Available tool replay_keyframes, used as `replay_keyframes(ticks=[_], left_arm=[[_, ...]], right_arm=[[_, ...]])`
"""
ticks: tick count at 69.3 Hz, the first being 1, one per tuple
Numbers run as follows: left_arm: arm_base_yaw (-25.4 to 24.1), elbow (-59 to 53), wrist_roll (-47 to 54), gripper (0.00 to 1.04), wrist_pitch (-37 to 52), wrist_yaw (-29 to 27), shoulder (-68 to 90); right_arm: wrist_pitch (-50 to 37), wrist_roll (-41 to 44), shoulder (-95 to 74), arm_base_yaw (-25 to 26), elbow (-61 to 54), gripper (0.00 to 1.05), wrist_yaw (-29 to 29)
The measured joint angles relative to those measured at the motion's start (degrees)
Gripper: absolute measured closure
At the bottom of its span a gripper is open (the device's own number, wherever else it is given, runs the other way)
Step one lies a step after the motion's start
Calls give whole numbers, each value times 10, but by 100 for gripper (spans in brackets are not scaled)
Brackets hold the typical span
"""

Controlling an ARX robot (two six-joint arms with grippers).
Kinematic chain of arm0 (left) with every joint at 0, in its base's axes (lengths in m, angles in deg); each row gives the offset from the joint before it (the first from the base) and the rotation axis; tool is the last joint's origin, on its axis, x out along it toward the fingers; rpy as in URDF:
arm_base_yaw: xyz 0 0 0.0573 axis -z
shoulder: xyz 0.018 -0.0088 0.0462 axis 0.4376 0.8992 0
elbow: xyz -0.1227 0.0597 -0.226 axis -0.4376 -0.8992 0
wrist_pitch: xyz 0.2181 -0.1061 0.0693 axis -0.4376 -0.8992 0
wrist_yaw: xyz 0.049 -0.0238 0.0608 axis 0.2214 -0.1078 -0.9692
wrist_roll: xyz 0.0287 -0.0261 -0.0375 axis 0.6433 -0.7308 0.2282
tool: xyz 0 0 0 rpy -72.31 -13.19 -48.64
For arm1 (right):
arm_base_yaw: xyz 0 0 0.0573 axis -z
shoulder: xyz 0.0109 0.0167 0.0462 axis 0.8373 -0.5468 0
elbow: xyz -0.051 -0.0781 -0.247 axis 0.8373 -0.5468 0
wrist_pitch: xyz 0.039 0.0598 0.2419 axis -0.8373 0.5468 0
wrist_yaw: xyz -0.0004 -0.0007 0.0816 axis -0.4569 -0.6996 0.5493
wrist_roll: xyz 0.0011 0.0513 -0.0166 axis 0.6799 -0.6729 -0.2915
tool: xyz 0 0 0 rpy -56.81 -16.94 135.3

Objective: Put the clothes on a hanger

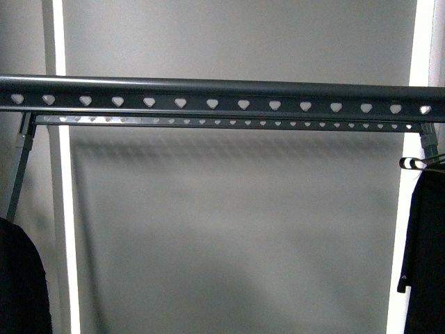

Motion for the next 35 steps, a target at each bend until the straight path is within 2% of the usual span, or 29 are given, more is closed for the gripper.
replay_keyframes(ticks=[17,20,21,24,27,32,35], left_arm=[[0,0,0,7,0,0,0],[-13,0,-1,7,16,49,9],[-21,0,-7,7,35,86,21],[-23,2,-14,7,70,111,48],[-9,10,-27,7,119,96,94],[22,63,-84,7,206,11,209],[26,109,-127,7,206,-45,269]], right_arm=[[0,0,0,0,0,7,0],[0,0,0,0,0,7,0],[0,0,0,0,0,7,0],[0,0,0,0,0,7,0],[0,0,0,0,0,7,2],[0,0,0,0,0,7,1],[0,0,0,0,0,7,1]])
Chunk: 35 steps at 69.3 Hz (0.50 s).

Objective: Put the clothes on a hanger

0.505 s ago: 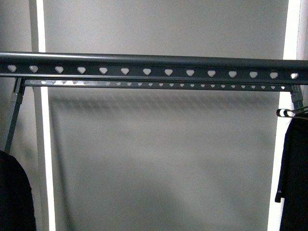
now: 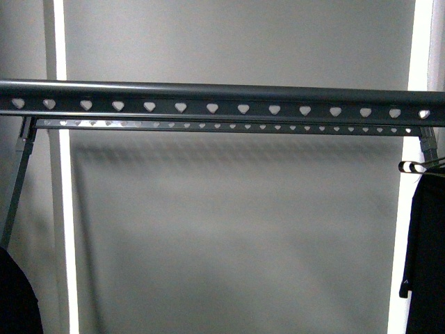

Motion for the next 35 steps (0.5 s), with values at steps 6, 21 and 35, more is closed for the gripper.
replay_keyframes(ticks=[6,21,35], left_arm=[[-1,116,-130,7,-77,-83,137],[-24,291,-374,7,-141,-144,393],[-48,372,-447,7,-114,-150,511]], right_arm=[[0,0,0,0,0,7,0],[0,0,0,0,0,7,0],[0,0,0,0,0,7,0]])
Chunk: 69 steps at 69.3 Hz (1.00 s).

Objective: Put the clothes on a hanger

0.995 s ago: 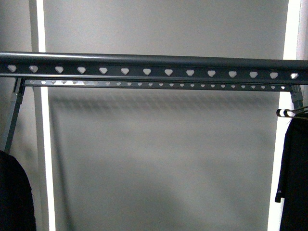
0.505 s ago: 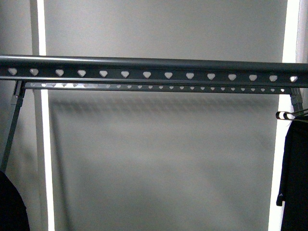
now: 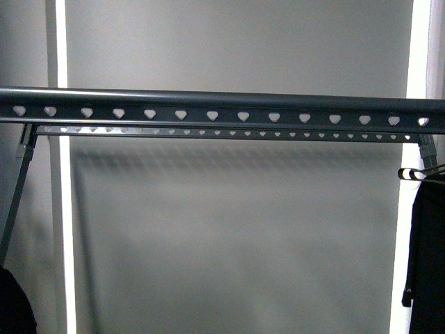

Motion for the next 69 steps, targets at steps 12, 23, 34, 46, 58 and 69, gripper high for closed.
replay_keyframes(ticks=[12,23,34,46,58,69], left_arm=[[-8,39,-4,7,31,-2,63],[-9,70,4,9,45,-19,112],[-9,82,12,34,50,-31,127],[-10,84,23,62,52,-36,127],[-11,84,26,88,47,-29,127],[-14,57,21,101,47,2,104]], right_arm=[[0,0,0,0,0,7,0],[0,0,0,0,0,7,0],[0,0,0,0,0,7,0],[0,0,0,0,0,7,0],[0,0,0,0,0,7,0],[0,0,0,0,0,7,0]])
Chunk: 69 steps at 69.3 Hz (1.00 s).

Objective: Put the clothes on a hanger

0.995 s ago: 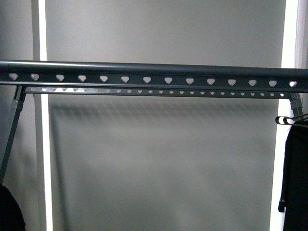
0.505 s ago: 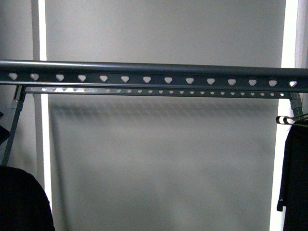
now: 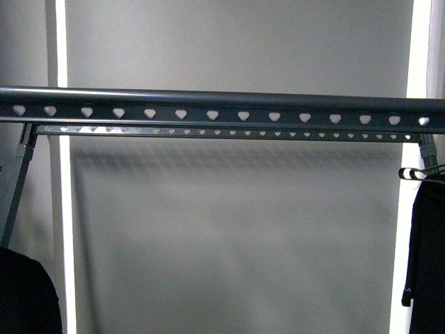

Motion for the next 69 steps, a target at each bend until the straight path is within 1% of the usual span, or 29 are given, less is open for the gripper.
replay_keyframes(ticks=[7,14,25,36,39,49,53,55,59,61,62,64,69], left_arm=[[0,-36,10,101,6,24,-35],[-1,-82,24,101,5,59,-90],[-7,-141,42,101,-28,125,-179],[-16,-159,63,101,-73,186,-230],[-15,-158,79,101,-85,212,-240],[15,-137,161,101,-116,292,-242],[33,-115,218,101,-147,330,-242],[40,-108,232,101,-156,341,-242],[56,-85,299,101,-177,379,-239],[60,-77,315,101,-183,391,-237],[65,-68,344,101,-191,403,-235],[68,-58,363,101,-203,416,-231],[72,-14,475,101,-246,466,-210]], right_arm=[[0,0,0,0,0,7,0],[0,0,0,0,0,7,0],[0,0,0,0,0,7,0],[0,0,0,0,0,7,0],[0,0,0,0,0,7,0],[0,0,0,0,0,7,0],[0,0,0,0,0,7,0],[0,0,0,0,0,7,0],[0,0,0,0,0,7,0],[0,0,0,0,0,7,0],[0,0,0,0,0,7,0],[0,0,0,0,0,7,0],[0,0,0,0,0,7,0]])
